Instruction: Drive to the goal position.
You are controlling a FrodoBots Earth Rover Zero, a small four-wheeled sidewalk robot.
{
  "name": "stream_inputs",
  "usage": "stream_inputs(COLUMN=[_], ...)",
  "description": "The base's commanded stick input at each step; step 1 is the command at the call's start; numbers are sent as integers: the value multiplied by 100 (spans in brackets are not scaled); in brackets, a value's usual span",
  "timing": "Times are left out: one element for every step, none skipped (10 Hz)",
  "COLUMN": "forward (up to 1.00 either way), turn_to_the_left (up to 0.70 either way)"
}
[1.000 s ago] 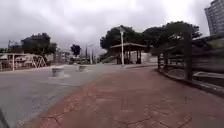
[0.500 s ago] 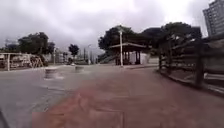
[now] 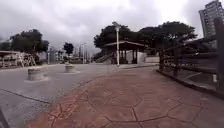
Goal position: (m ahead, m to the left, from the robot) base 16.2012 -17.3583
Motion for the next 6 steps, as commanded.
stream_inputs(forward=[0,0,0,12,63,85], turn_to_the_left=[0,0,0,0,0,0])
